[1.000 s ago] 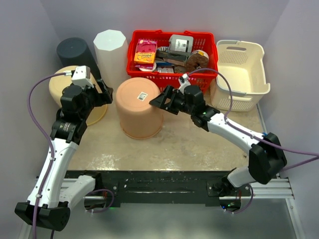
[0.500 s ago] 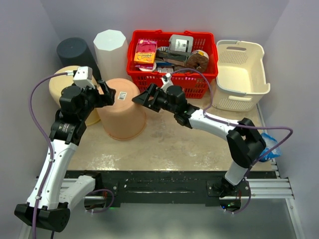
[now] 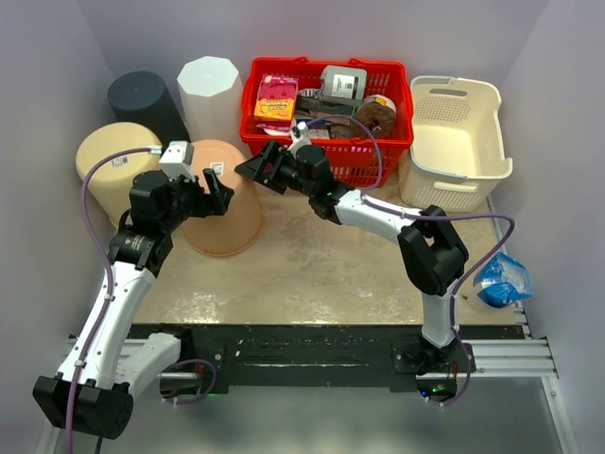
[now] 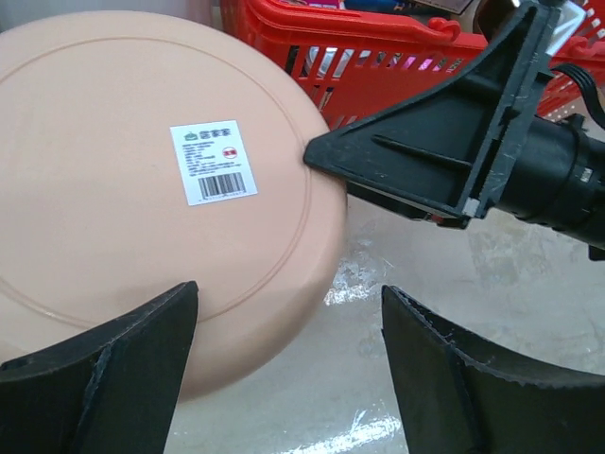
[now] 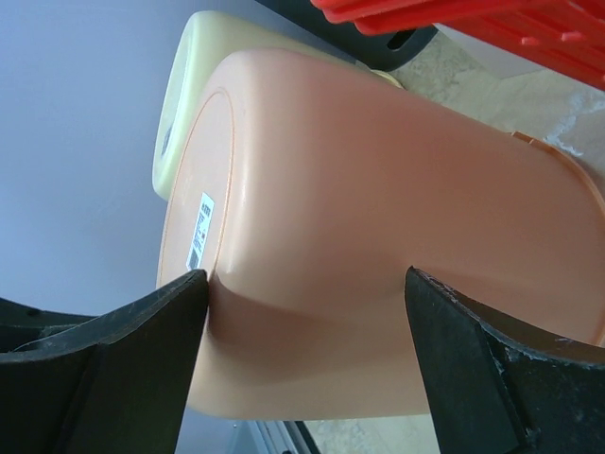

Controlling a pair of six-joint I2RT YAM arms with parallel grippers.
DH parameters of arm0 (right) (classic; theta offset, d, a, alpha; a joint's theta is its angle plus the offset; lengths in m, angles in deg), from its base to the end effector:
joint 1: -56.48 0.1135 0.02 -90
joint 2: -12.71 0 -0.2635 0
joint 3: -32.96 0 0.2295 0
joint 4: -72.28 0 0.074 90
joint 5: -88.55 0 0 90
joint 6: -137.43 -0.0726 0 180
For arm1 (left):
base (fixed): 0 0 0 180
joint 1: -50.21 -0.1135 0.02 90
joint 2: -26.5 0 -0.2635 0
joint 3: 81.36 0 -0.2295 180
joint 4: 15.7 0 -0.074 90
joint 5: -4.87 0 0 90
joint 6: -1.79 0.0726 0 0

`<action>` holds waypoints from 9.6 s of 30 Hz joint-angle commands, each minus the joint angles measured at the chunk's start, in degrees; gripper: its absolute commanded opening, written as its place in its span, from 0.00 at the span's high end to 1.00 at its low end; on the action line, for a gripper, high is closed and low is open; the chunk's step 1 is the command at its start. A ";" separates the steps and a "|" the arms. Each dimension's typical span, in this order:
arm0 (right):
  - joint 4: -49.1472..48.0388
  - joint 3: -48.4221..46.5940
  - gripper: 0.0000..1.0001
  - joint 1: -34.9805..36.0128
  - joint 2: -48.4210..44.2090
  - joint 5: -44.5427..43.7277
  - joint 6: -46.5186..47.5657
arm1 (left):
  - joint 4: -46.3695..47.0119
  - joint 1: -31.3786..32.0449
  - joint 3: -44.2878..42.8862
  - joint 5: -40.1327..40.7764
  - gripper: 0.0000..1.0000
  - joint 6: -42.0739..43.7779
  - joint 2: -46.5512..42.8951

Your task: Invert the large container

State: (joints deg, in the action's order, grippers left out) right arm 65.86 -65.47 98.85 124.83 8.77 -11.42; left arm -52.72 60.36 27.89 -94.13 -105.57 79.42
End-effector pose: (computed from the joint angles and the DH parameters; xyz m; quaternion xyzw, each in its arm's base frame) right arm 0.3507 0.3374 0.2849 0.0489 0.7483 0.5511 0.3660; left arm 0.2118 -0.0495 0.3461 -0.0057 0.8138 -0.1994 0.5458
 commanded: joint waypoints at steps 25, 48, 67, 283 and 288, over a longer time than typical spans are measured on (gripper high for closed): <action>25.62 -10.53 0.09 -12.38 -18.14 -7.14 23.51 | 8.06 0.13 7.87 -8.23 0.19 1.81 7.18; 44.88 0.82 0.07 -35.16 -27.48 -24.89 45.66 | 11.33 0.13 -1.79 -6.30 0.15 4.18 11.85; 43.82 2.31 0.28 -36.57 -19.83 -25.24 51.74 | 6.66 0.13 -6.28 -6.56 0.11 3.74 3.50; 68.78 40.29 0.71 -37.45 -75.19 -26.65 9.28 | 16.51 36.96 -3.74 -8.58 0.36 5.59 31.45; 68.78 38.18 0.97 -37.54 -78.80 -27.54 10.24 | 17.03 36.87 -3.03 -9.46 0.37 4.71 30.66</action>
State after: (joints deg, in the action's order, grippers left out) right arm 137.11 -23.98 61.43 48.88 -17.75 -0.12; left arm -36.02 97.10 23.63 -102.24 -100.35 111.97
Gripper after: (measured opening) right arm 0.113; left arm 0.636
